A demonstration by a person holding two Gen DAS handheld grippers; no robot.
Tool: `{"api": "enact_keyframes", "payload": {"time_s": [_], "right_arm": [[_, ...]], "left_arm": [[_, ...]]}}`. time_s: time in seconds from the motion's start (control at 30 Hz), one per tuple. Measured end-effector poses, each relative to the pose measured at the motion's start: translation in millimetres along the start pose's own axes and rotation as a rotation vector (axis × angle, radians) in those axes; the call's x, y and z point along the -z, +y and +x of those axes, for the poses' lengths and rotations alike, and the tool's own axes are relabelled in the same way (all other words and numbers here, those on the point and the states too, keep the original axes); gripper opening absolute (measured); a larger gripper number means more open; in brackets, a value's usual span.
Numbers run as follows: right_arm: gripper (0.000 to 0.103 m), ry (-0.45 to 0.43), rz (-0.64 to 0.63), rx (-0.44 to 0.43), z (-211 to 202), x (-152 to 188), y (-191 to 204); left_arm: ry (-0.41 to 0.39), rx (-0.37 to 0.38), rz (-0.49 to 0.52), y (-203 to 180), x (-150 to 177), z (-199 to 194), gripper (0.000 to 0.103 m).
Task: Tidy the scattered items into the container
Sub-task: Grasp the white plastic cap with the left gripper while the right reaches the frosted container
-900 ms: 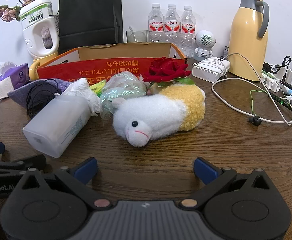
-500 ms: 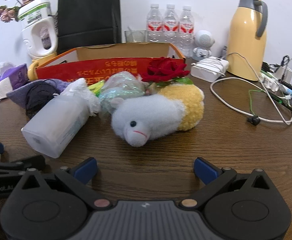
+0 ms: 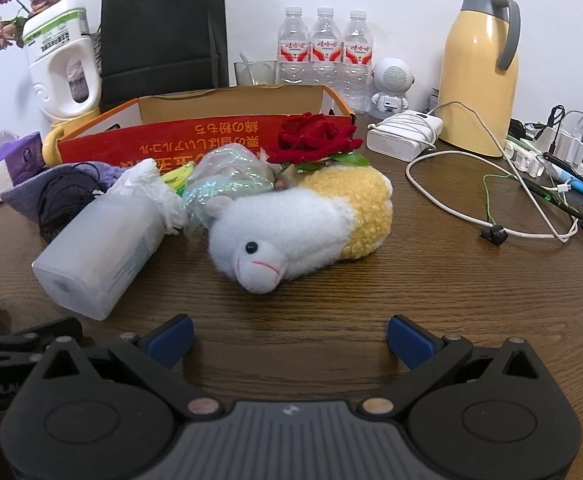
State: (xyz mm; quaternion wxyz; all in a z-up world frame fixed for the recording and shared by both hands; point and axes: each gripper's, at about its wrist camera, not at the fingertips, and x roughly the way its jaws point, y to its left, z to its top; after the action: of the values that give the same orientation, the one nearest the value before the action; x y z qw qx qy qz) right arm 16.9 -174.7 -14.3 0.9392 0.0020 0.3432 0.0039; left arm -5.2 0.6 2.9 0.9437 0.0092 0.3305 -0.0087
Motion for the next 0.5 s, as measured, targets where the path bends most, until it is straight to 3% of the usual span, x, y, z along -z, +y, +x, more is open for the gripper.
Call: {"api": "enact_keyframes", "payload": {"time_s": [0.13,0.33,0.5], "right_arm": [[0.100,-0.004,-0.014,-0.034,-6,2,-7],[0.103,-0.130,0.011,-0.181,-31,-8,-21],[0.103,-0.134,-0.033,-0.125,-25,-22,-19]], "left_arm": [[-0.073,0.046,0.001,11,-4,-15,0.103],[-0.087,0.045,0.000,37,-23,-6,0.102],[-0.069,0.106,-0.003,51,-39,7,0.080]]}}
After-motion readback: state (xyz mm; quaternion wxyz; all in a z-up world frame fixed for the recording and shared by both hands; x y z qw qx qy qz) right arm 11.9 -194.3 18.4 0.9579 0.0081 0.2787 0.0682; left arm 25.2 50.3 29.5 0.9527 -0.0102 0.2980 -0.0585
